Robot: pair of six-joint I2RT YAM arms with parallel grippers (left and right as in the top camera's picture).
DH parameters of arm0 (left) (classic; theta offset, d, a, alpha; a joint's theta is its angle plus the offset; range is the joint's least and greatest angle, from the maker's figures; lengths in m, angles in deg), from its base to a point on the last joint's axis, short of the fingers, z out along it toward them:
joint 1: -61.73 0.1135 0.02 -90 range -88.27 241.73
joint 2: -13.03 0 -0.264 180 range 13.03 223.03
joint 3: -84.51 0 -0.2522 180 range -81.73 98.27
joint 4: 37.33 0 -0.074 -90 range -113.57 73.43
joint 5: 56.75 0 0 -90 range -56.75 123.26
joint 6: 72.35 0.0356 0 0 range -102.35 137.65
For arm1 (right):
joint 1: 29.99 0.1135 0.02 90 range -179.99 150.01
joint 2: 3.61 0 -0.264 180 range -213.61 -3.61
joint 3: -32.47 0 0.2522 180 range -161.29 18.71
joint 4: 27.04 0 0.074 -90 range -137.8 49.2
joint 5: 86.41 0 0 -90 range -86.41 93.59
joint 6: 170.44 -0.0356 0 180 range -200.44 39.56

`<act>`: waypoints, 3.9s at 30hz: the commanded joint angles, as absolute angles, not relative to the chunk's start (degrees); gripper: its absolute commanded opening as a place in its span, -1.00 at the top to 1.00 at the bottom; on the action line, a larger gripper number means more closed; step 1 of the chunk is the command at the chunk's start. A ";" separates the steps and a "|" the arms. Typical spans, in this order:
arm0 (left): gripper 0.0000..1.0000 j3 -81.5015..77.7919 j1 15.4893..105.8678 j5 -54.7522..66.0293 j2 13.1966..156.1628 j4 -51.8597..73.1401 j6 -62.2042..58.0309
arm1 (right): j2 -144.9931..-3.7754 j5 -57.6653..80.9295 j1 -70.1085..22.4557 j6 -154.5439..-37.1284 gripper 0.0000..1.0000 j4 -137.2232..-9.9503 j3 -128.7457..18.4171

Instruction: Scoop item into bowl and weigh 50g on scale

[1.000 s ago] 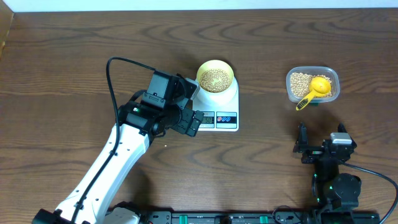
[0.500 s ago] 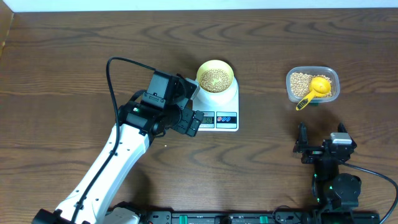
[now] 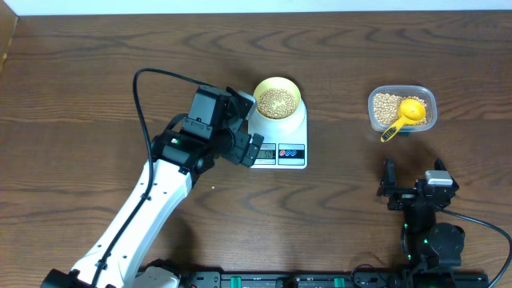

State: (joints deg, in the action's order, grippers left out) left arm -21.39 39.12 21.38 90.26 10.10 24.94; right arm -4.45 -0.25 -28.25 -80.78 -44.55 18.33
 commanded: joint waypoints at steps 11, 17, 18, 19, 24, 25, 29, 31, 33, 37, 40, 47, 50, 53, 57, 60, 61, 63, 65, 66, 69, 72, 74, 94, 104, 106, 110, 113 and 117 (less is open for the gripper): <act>-0.96 -22.51 55.71 31.36 76.91 12.05 23.32 | -3.93 -0.31 -28.56 -79.95 -0.98 -44.81 18.40; -0.96 -24.24 60.78 31.39 66.72 13.93 23.32 | -3.93 -0.31 -28.56 -79.95 -0.99 -44.81 18.40; -0.96 -24.89 60.86 31.39 65.33 13.91 23.32 | -3.93 -0.31 -28.56 -79.95 -0.99 -44.81 18.40; -0.96 -25.96 60.84 31.34 63.38 13.67 23.21 | -3.93 -0.31 -28.56 -79.95 -0.98 -44.81 18.40; -0.96 -33.11 60.86 31.41 54.68 10.56 21.14 | -3.93 -0.31 -28.56 -79.95 -0.99 -44.81 18.40; -0.95 -34.27 60.89 31.52 53.39 9.95 21.16 | -3.93 -0.31 -28.56 -79.95 -0.99 -44.81 18.40; -0.96 -40.41 62.88 33.11 46.79 4.51 20.09 | -3.93 -0.31 -28.56 -79.95 -0.98 -44.81 18.40; -0.96 -43.25 63.86 33.11 43.58 2.15 20.09 | -3.93 -0.31 -28.56 -79.95 -0.99 -44.81 18.40; -0.96 -45.96 64.54 33.11 40.34 0.36 20.07 | -3.93 -0.31 -28.56 -79.95 -0.98 -44.81 18.40; -0.96 -50.09 65.04 33.11 34.68 -1.65 17.66 | -3.93 -0.31 -28.56 -79.95 -0.99 -44.81 18.40; -0.96 -52.93 65.04 33.18 30.70 -3.03 15.39 | -3.93 -0.31 -28.56 -79.95 -0.99 -44.81 18.40; -0.96 -58.18 65.04 35.45 23.82 -5.04 15.39 | -3.93 -0.31 -28.56 -79.95 -0.99 -44.81 18.40; -0.96 -59.86 65.04 35.47 22.14 -6.27 15.41 | -3.93 -0.31 -28.56 -79.95 -0.99 -44.81 18.40; -0.96 -61.31 65.04 35.47 21.00 -7.25 15.41 | -3.93 -0.31 -28.56 -79.95 -0.99 -44.81 18.40; -0.96 -64.87 65.04 35.91 19.05 -11.51 15.43 | -3.93 -0.31 -28.56 -79.95 -0.99 -44.81 18.40; -0.96 -67.80 65.04 35.91 17.26 -15.42 15.45 | -3.93 -0.31 -28.56 -79.95 -0.98 -44.81 18.40; -0.96 -69.31 65.04 36.46 16.52 -17.76 15.45 | -3.93 -0.31 -28.56 -79.95 -0.98 -44.81 18.40; -0.96 -70.88 65.04 37.00 15.95 -20.32 15.50 | -3.93 -0.31 -28.56 -79.95 -0.99 -44.81 18.40; -0.96 -72.32 65.04 37.00 15.58 -22.94 16.13 | -3.93 -0.31 -28.56 -79.95 -0.98 -44.81 18.40; -0.96 -73.22 65.04 37.00 15.32 -24.36 16.11 | -3.93 -0.31 -28.56 -79.95 -0.98 -44.81 18.40; -0.96 -74.22 65.04 37.00 14.46 -25.19 16.11 | -3.93 -0.31 -28.56 -79.95 -0.98 -44.81 18.40; -0.96 -74.44 65.04 36.98 13.11 -25.46 16.07 | -3.93 -0.31 -28.56 -79.95 -0.99 -44.81 18.40; -0.96 -74.57 65.04 36.24 13.13 -25.41 16.02 | -3.93 -0.31 -28.56 -79.95 -0.98 -44.81 18.40; -0.95 -81.50 64.86 35.23 13.11 -33.06 13.88 | -3.93 -0.31 -28.56 -79.95 -0.98 -44.81 18.40; -0.96 -81.50 62.77 32.41 13.17 -19.31 13.92 | -3.93 -0.31 -28.56 -79.95 -0.99 -44.81 18.40; -0.96 -81.50 62.20 32.89 13.22 -19.29 13.99 | -3.93 -0.31 -28.56 -79.95 -0.99 -44.81 18.40; -0.96 -81.50 62.22 32.85 13.22 -19.31 14.12 | -3.93 -0.31 -28.56 -79.95 -0.99 -44.81 18.40; -0.96 -81.50 62.22 32.87 13.20 -19.31 14.16 | -3.93 -0.31 -28.56 -79.95 -0.99 -44.81 18.40; -0.96 -81.50 62.63 32.92 13.13 -19.31 16.76 | -3.93 -0.31 -28.56 -79.95 -0.98 -44.81 18.40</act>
State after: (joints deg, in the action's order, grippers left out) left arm -80.89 62.35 32.06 13.61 -22.20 14.71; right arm -4.30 -0.23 -28.25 -80.75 -44.57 18.33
